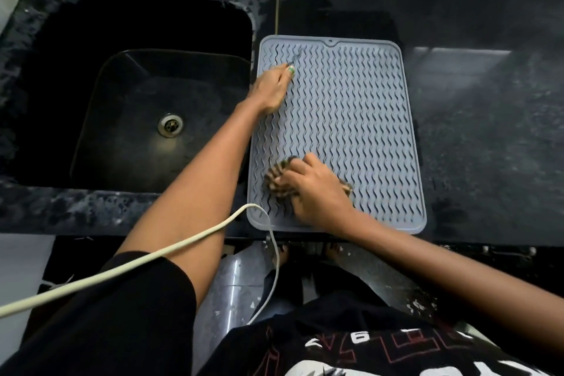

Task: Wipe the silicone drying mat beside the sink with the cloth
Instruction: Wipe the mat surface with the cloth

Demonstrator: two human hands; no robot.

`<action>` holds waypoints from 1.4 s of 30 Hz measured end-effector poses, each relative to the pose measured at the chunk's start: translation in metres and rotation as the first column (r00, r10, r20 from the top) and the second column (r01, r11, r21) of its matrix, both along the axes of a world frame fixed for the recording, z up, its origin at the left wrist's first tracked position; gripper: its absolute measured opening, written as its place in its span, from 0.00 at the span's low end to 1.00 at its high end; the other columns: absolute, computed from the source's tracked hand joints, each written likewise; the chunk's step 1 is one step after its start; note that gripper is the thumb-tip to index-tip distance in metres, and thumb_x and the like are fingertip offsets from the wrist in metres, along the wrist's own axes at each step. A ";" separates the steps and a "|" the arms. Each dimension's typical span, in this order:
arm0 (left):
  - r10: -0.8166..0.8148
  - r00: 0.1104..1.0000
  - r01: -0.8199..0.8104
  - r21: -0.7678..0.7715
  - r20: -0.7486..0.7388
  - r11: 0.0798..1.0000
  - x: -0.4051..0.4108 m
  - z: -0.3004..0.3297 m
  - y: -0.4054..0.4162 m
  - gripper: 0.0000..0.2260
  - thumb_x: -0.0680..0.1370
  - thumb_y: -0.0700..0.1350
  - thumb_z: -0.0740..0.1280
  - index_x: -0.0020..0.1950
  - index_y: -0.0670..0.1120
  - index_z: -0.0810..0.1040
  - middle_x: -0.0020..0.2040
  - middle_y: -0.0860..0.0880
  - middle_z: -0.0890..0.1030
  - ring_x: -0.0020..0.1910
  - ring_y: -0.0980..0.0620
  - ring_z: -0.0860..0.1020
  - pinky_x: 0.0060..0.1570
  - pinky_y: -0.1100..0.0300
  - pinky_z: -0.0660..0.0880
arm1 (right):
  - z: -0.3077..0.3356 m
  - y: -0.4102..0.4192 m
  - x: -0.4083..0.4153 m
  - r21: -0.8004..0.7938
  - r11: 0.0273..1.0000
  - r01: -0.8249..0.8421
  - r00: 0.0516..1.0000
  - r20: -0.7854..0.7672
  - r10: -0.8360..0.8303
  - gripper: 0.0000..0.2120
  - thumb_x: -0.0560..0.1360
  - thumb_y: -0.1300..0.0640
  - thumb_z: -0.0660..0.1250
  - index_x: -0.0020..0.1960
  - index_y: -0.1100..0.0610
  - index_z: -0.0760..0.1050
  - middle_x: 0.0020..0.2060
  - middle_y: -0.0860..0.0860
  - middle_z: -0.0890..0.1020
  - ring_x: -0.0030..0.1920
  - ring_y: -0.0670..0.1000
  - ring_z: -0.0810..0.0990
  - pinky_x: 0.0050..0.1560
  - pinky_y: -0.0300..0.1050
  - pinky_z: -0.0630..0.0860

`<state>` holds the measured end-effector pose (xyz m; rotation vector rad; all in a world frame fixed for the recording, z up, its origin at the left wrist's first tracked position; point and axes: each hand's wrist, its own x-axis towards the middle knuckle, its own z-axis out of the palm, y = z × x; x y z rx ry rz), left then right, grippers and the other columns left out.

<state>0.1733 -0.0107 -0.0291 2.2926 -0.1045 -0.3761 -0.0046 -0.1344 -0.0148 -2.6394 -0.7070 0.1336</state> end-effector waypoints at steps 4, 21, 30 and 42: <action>0.005 1.000 -0.005 0.005 -0.009 1.000 -0.002 0.001 -0.001 0.21 0.85 0.51 0.50 0.63 0.38 0.75 0.79 0.44 0.58 0.77 0.46 0.58 0.75 0.54 0.55 | 0.014 -0.001 0.008 0.154 0.987 0.055 0.994 -0.105 -0.039 0.13 0.70 0.67 0.62 0.48 0.56 0.81 0.42 0.49 0.82 0.42 0.48 0.71 0.35 0.39 0.66; 0.072 0.990 -0.075 -0.015 -0.118 0.997 -0.008 0.005 0.005 0.26 0.84 0.57 0.47 0.76 0.46 0.64 0.76 0.45 0.65 0.76 0.46 0.62 0.74 0.54 0.58 | -0.004 0.005 -0.041 0.154 0.982 -0.108 0.990 0.102 0.093 0.12 0.67 0.69 0.65 0.43 0.59 0.84 0.35 0.50 0.82 0.36 0.51 0.70 0.32 0.41 0.66; 0.066 0.995 -0.066 -0.004 -0.079 0.998 -0.010 0.005 0.005 0.25 0.84 0.56 0.47 0.76 0.45 0.65 0.76 0.45 0.65 0.75 0.46 0.63 0.73 0.56 0.58 | 0.037 -0.025 0.010 0.486 0.667 0.565 0.601 -0.796 0.072 0.21 0.68 0.75 0.54 0.48 0.59 0.80 0.39 0.52 0.85 0.37 0.53 0.84 0.32 0.41 0.80; 0.099 0.994 -0.100 -0.020 -0.052 0.995 -0.015 0.005 0.001 0.24 0.84 0.55 0.48 0.74 0.43 0.67 0.73 0.43 0.69 0.73 0.46 0.67 0.70 0.55 0.62 | 0.009 -0.041 0.032 0.185 0.959 0.213 0.968 0.092 -0.233 0.12 0.74 0.58 0.61 0.56 0.58 0.76 0.54 0.54 0.79 0.56 0.53 0.73 0.56 0.49 0.67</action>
